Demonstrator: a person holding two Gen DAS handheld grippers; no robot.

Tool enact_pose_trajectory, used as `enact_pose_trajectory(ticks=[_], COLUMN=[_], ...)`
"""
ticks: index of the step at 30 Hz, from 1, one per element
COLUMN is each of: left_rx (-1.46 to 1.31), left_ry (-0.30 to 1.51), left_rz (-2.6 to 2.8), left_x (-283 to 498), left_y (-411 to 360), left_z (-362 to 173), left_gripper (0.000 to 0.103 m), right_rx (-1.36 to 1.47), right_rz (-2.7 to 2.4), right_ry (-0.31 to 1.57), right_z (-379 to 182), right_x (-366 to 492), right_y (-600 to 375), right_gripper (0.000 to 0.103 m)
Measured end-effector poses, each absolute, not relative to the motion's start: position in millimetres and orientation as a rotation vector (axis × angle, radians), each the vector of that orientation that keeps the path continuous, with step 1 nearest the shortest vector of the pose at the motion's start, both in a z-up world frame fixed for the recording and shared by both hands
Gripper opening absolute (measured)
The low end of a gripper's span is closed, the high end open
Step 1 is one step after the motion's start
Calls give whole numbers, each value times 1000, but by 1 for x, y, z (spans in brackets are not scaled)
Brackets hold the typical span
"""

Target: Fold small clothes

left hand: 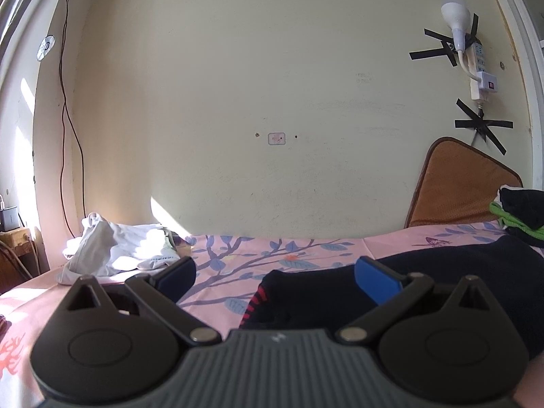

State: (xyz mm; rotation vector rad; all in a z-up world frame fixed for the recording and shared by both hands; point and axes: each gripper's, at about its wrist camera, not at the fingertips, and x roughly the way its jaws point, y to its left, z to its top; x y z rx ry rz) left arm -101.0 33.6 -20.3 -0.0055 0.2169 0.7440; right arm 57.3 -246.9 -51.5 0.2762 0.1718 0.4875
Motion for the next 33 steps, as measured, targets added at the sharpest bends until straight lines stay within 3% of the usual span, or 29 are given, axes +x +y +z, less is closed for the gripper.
enact_pose_trajectory(ticks=[17,29,30,32,33], left_rx=[-23,-341,-376,-437,-462], left_ry=[226,261,275,313,333], left_rz=[732,378,321,226,195], left_x=[-100,-103,-97,-82,-74], left_y=[37,74,76,80,81], left_z=[-22,5,8,9,7], left_gripper=[103,102,100,91,80], right_rx=[279,408,421,448,453], right_rz=[520,696,711,747,765], right_ry=[200,509,553,650,697], right_z=[-51,-49,-50,-53,-55], right_x=[61,120,129,145,152], right_y=[-245,-271,-272,-272,-269], right_gripper=[103,103,101,82,79])
